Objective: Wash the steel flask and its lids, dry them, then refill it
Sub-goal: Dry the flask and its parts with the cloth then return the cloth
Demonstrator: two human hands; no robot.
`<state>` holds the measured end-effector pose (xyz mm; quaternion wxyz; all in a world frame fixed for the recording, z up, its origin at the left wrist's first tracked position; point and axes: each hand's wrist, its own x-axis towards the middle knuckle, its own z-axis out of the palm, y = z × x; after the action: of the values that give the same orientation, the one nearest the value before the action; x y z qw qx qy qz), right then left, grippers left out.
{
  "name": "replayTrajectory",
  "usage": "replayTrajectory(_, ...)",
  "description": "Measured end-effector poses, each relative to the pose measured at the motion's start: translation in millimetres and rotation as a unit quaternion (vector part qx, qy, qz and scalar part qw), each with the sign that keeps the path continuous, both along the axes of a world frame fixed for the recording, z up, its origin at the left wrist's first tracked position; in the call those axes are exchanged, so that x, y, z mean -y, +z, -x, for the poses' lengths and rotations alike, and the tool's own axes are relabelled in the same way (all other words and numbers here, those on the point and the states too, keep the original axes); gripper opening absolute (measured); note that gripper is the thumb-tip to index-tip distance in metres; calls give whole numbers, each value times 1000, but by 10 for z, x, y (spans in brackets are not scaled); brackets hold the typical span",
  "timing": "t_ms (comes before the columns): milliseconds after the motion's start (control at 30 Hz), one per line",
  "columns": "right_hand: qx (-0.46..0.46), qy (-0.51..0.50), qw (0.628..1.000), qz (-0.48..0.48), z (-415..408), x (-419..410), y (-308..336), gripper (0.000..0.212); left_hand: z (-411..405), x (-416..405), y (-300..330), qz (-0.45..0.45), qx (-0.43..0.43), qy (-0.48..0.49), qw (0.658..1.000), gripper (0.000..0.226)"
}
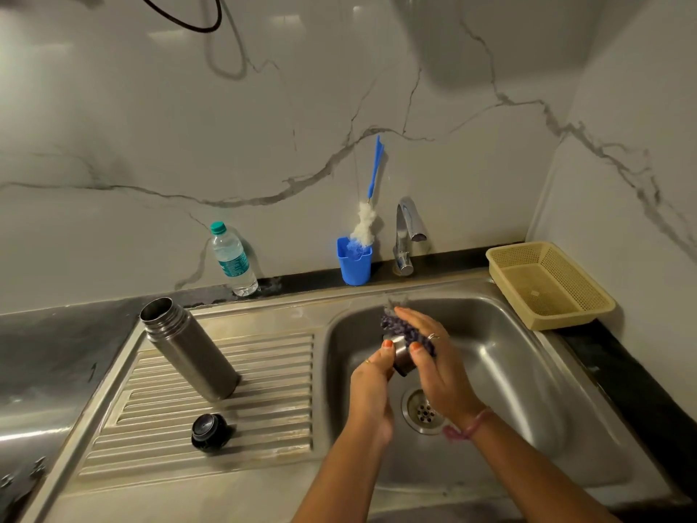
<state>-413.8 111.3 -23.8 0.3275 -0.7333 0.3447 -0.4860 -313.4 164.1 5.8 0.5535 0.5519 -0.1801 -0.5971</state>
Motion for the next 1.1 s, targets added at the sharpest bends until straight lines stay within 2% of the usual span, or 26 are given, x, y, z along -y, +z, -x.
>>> replayTrajectory(67, -108, 7, 989, 101, -5, -19, -8, 51, -31, 24, -15, -9, -26, 11, 1000, 24)
replayTrajectory(100, -132, 13, 983, 128, -14, -46, -16, 52, -44, 38, -44, -10, -29, 9, 999, 25)
replayTrajectory(167, -103, 26, 988, 114, -8, -76, -112, 52, -48, 23, -51, 7, -4, -2, 1000, 24)
replayTrajectory(200, -50, 30, 997, 58, -13, -72, -149, 51, -43, -3, -61, 25, 22, -13, 999, 24)
replayTrajectory(233, 28, 31, 998, -37, -16, -50, -162, 50, -35, -26, -63, 43, 53, -25, 997, 25)
replayTrajectory(267, 117, 30, 980, -158, -38, -31, -117, 48, -25, -59, -47, 65, 84, -31, 994, 26)
replayTrajectory(333, 235, 19, 900, -366, -48, 66, -33, 45, -14, -88, -87, 114, 137, -45, 983, 24)
replayTrajectory(400, 264, 23, 831, -489, 10, 132, 5, 50, -27, -97, -150, 149, 212, -56, 964, 31)
replayTrajectory(467, 279, 20, 789, -548, 52, 109, 24, 55, -74, -67, -285, 153, 342, -61, 925, 34)
replayTrajectory(533, 280, 4, 765, -580, 45, 57, 9, 55, -130, -38, -347, 154, 476, -80, 862, 14)
replayTrajectory(567, 276, 1, 757, -593, 41, 30, -2, 55, -154, -38, -337, 167, 510, -85, 839, 9)
replayTrajectory(733, 261, 20, 746, -612, 9, -51, 37, 55, -383, 65, -464, 242, 603, -77, 756, 20)
replayTrajectory(867, 248, -43, 769, -587, -10, -97, -30, 44, -616, 121, -477, 203, 648, -112, 725, 20)
replayTrajectory(933, 262, -57, 767, -583, -9, -104, -78, 41, -762, 120, -506, 191, 676, -132, 699, 23)
replayTrajectory(1100, 297, -85, 752, -582, 53, -48, -131, 40, -1103, 16, -662, 182, 778, -142, 585, 32)
